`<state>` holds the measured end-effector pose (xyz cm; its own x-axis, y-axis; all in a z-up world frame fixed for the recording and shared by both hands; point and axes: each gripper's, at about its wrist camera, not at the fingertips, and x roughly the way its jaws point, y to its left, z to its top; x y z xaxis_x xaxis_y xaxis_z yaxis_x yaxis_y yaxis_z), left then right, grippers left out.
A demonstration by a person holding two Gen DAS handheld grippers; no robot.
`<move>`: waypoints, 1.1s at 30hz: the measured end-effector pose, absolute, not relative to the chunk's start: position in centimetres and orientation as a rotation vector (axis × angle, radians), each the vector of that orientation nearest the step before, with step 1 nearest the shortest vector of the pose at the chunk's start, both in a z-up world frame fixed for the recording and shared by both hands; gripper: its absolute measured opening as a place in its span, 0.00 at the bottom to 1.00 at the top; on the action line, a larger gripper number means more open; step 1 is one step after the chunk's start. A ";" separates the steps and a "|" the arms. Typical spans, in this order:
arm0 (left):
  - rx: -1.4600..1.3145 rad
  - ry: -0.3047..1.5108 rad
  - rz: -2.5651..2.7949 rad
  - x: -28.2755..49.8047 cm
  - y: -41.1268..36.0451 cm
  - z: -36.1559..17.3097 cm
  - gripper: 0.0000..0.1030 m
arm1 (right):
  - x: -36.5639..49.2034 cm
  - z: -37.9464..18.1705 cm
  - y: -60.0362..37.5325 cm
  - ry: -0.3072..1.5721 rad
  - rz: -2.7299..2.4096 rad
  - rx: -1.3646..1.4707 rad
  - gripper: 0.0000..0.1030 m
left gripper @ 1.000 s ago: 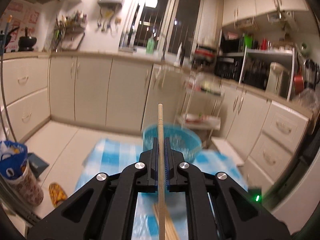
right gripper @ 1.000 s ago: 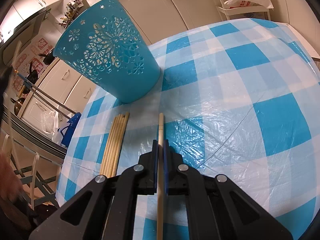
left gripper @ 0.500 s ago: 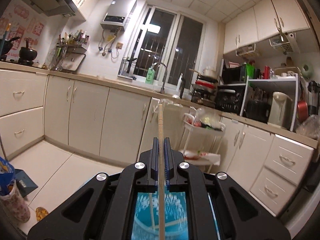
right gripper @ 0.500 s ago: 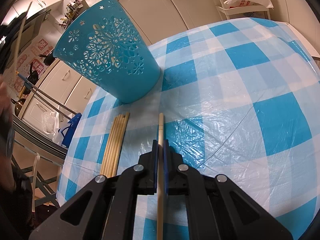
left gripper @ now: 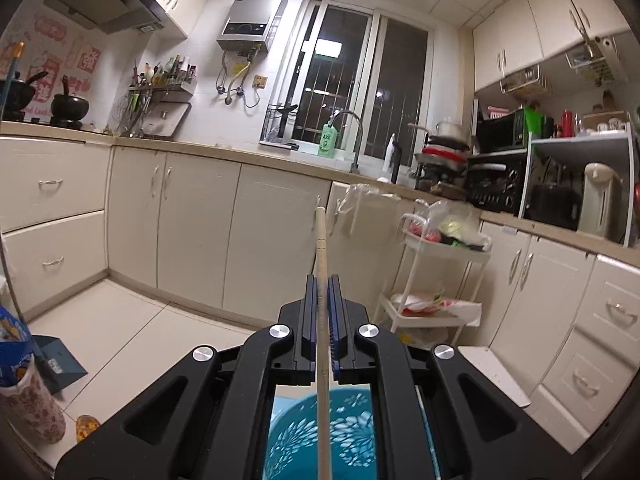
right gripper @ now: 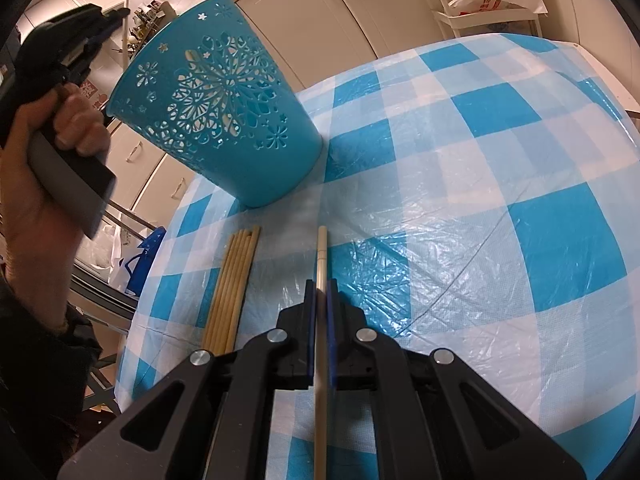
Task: Organize utensils
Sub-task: 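Lift the left tool's chopstick over the blue cup and release it inside, then carry the right tool's chopstick over the blue cup and open to drop it in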
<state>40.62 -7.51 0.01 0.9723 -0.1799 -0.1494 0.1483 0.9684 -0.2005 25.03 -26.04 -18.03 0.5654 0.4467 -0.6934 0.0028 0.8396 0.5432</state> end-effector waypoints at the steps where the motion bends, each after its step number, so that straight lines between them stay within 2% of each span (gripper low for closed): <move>1: -0.186 0.167 -0.161 40.4 -7.4 -0.3 0.05 | 25.0 -18.0 -26.1 0.943 0.275 0.530 0.06; 15: -0.084 0.248 -0.151 39.0 -8.6 -4.4 0.07 | 25.0 -18.0 -26.1 0.942 0.277 0.528 0.06; 18: -0.076 0.271 -0.147 38.5 -8.1 -4.5 0.18 | 25.0 -18.0 -26.1 0.942 0.277 0.527 0.06; 20: -0.083 0.275 -0.134 37.9 -7.4 -4.3 0.32 | 25.0 -18.0 -26.1 0.942 0.278 0.528 0.06; 23: -0.104 0.272 -0.113 36.4 -6.0 -3.8 0.43 | 25.0 -18.0 -26.1 0.942 0.278 0.527 0.06; 31: -0.172 0.301 -0.046 31.0 -1.4 -4.9 0.63 | 24.3 -17.0 -26.5 0.855 0.314 0.559 0.06; 33: -0.194 0.340 -0.026 29.9 -0.2 -6.2 0.65 | 23.9 -16.4 -26.6 0.808 0.332 0.569 0.06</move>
<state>29.95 -0.17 -6.18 0.9426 -0.0576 -0.3290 -0.0076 0.9811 -0.1936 23.89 -26.64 -16.40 0.6514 0.4853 -0.5832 -0.0652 0.8016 0.5942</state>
